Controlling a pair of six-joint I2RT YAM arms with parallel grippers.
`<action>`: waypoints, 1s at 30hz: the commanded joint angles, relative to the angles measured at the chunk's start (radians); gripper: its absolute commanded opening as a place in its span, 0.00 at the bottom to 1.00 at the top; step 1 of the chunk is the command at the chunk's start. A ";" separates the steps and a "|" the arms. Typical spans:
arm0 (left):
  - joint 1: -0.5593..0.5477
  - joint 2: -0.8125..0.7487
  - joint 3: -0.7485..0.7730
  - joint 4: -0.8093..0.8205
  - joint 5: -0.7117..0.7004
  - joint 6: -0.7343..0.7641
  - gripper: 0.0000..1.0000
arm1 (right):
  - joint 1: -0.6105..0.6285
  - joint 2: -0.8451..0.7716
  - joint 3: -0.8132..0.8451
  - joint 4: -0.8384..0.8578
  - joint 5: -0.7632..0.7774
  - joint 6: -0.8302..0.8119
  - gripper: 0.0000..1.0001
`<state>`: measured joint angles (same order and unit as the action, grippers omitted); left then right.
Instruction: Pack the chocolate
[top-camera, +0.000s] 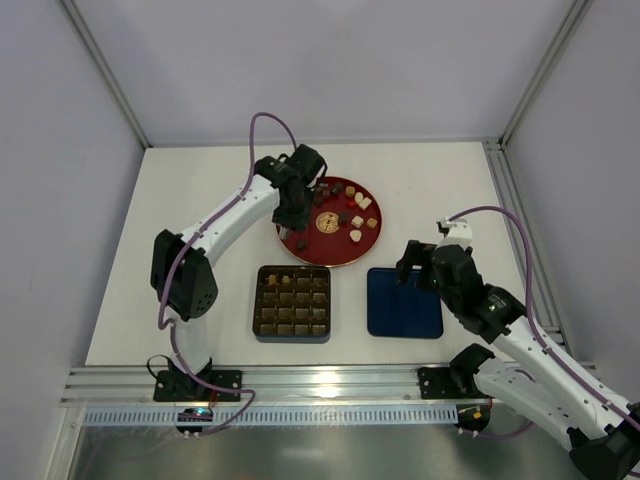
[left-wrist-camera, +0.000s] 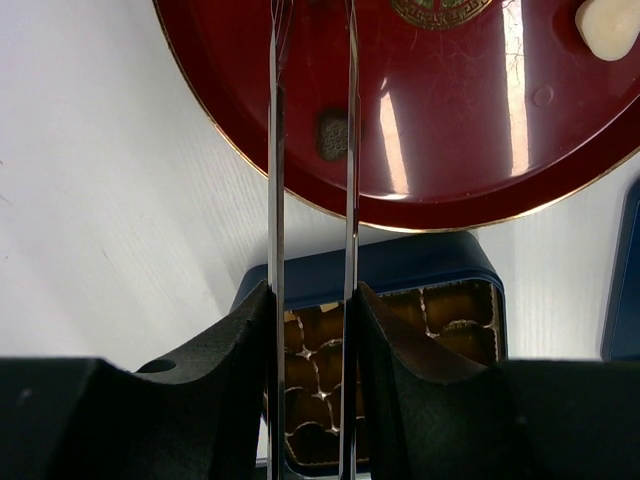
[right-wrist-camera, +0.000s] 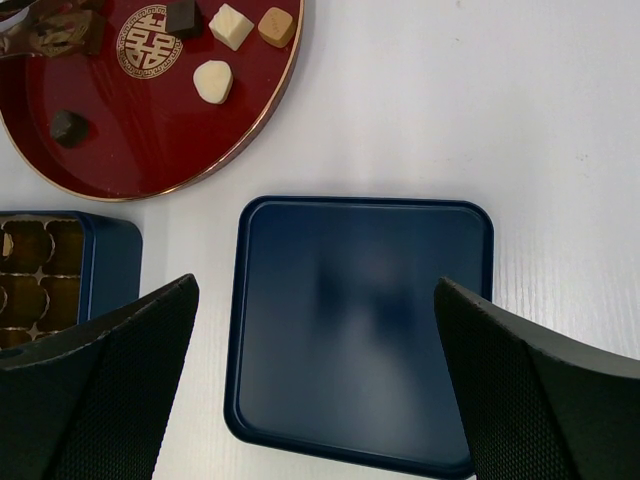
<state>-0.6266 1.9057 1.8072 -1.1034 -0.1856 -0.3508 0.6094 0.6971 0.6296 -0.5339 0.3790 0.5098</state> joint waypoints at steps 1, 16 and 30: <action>0.007 0.016 0.049 0.037 0.009 0.006 0.37 | 0.004 -0.021 0.004 -0.001 0.020 -0.010 1.00; 0.011 0.058 0.060 0.040 0.008 0.007 0.36 | 0.004 -0.024 0.005 -0.005 0.028 -0.014 1.00; 0.011 0.013 0.056 0.022 0.012 0.010 0.27 | 0.004 -0.028 0.001 -0.009 0.028 -0.010 1.00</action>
<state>-0.6193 1.9644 1.8275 -1.0893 -0.1791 -0.3508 0.6094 0.6846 0.6277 -0.5545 0.3866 0.5060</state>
